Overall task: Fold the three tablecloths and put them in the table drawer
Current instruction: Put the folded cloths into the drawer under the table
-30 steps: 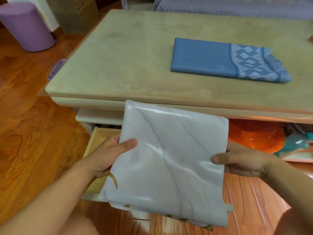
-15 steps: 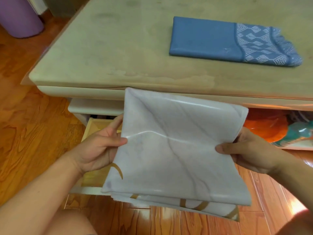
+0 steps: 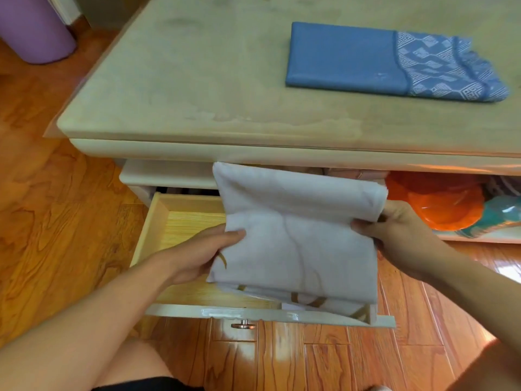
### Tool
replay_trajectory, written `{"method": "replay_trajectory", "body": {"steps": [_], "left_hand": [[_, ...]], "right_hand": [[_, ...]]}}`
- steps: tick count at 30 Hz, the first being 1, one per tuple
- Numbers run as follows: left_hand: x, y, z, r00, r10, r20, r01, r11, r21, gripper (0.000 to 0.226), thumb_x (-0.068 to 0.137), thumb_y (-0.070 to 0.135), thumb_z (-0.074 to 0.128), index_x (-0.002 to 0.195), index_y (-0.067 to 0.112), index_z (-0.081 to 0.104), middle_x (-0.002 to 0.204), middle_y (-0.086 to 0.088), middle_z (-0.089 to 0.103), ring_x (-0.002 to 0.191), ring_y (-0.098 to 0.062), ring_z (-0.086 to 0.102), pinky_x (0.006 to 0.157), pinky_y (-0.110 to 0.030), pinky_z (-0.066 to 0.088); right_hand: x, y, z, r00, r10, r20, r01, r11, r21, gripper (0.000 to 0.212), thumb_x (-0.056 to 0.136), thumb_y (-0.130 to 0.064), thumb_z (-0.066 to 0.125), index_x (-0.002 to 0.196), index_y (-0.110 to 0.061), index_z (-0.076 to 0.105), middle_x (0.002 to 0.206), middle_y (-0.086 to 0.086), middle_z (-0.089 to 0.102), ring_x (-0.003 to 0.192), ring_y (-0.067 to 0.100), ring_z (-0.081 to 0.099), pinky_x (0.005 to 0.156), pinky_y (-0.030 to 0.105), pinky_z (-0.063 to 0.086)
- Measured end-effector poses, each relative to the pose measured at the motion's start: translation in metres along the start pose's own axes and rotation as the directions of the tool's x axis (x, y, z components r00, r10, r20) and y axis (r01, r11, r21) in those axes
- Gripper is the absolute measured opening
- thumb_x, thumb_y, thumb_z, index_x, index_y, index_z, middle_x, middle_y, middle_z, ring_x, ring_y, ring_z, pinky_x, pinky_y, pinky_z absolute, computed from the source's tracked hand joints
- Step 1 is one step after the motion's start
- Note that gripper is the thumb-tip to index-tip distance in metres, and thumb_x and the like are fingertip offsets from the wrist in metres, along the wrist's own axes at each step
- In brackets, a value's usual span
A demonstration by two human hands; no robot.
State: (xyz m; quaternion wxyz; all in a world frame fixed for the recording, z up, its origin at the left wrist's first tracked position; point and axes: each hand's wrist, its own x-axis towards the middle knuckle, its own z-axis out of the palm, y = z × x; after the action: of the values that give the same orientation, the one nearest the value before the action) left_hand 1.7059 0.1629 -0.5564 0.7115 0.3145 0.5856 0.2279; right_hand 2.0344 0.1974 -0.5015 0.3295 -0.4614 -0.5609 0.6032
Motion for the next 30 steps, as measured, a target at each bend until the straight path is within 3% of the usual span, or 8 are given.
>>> {"method": "replay_trajectory", "body": {"steps": [4,11,15,18,20,23,26,30], "left_hand": [[-0.008,0.013,-0.006,0.989,-0.002,0.148,0.027,0.987,-0.161,0.044,0.085,0.008,0.07,0.129,0.011,0.062,0.119,-0.015,0.073,0.104,-0.029,0.073,0.08,-0.036,0.062],[-0.018,0.017,0.005,0.965,0.242,0.096,-0.225,0.96,-0.166,0.035,0.088,0.009,0.069,0.123,0.005,0.066,0.12,-0.02,0.072,0.102,-0.031,0.073,0.08,-0.037,0.062],[-0.014,0.019,0.011,0.955,0.286,0.08,-0.274,0.952,-0.135,0.036,0.089,0.001,0.062,0.125,0.0,0.063,0.122,-0.023,0.07,0.103,-0.033,0.072,0.083,-0.039,0.061],[-0.015,0.023,0.007,0.971,0.238,0.031,-0.221,0.937,-0.271,0.029,0.099,0.008,0.053,0.126,0.006,0.063,0.122,-0.021,0.07,0.1,-0.032,0.073,0.084,-0.044,0.061],[-0.016,0.024,-0.008,0.981,0.143,0.134,-0.064,0.882,-0.468,0.04,0.102,0.032,0.043,0.132,0.012,0.06,0.123,-0.025,0.067,0.104,-0.04,0.069,0.093,-0.053,0.055],[-0.015,0.016,-0.019,0.958,-0.066,0.279,0.17,0.914,-0.369,0.077,0.092,0.074,0.044,0.136,0.013,0.058,0.127,-0.031,0.06,0.109,-0.043,0.063,0.097,-0.053,0.05],[-0.02,0.014,-0.012,0.942,-0.149,0.3,0.212,0.959,-0.189,0.072,0.076,0.065,0.076,0.123,0.011,0.069,0.116,-0.021,0.066,0.1,-0.036,0.065,0.093,-0.046,0.048],[-0.032,0.015,-0.02,0.944,-0.094,0.317,0.165,0.965,-0.205,0.07,0.051,0.041,0.1,0.11,0.011,0.079,0.113,-0.014,0.074,0.099,-0.028,0.073,0.088,-0.041,0.057]], "right_hand": [[-0.001,-0.008,-0.006,0.991,0.003,0.13,-0.021,0.991,0.134,0.042,0.086,0.003,0.06,0.11,-0.026,0.078,0.115,0.009,0.074,0.106,0.025,0.071,0.079,0.032,0.058],[-0.001,-0.017,-0.025,0.994,0.018,0.111,-0.038,0.984,0.175,0.044,0.082,0.011,0.054,0.123,0.002,0.067,0.125,0.027,0.065,0.114,0.044,0.064,0.096,0.057,0.053],[-0.001,-0.019,-0.023,0.99,-0.023,0.136,0.002,0.989,0.15,0.031,0.084,0.007,0.053,0.111,0.008,0.07,0.114,0.028,0.07,0.102,0.041,0.069,0.086,0.05,0.059],[-0.003,-0.02,-0.024,0.984,-0.115,0.139,0.115,0.993,0.008,0.026,0.084,-0.003,0.064,0.099,-0.015,0.081,0.103,0.006,0.077,0.092,0.02,0.072,0.076,0.029,0.059],[-0.006,-0.024,-0.029,0.941,-0.289,0.174,0.325,0.916,-0.236,0.01,0.088,-0.022,0.074,0.089,-0.027,0.082,0.106,-0.008,0.076,0.095,0.009,0.071,0.078,0.02,0.056],[-0.01,-0.017,-0.031,0.808,-0.475,0.35,0.588,0.608,-0.533,0.02,0.089,-0.029,0.068,0.101,-0.02,0.081,0.126,-0.005,0.069,0.117,0.011,0.066,0.094,0.026,0.053],[-0.015,0.001,-0.021,0.697,-0.451,0.557,0.714,0.362,-0.6,0.029,0.09,-0.008,0.065,0.111,-0.023,0.079,0.138,-0.001,0.061,0.124,0.012,0.061,0.093,0.028,0.054],[-0.018,-0.001,-0.022,0.681,-0.449,0.578,0.724,0.295,-0.624,0.033,0.093,-0.01,0.062,0.116,-0.028,0.076,0.145,0.0,0.056,0.128,0.014,0.059,0.091,0.033,0.057]]}}
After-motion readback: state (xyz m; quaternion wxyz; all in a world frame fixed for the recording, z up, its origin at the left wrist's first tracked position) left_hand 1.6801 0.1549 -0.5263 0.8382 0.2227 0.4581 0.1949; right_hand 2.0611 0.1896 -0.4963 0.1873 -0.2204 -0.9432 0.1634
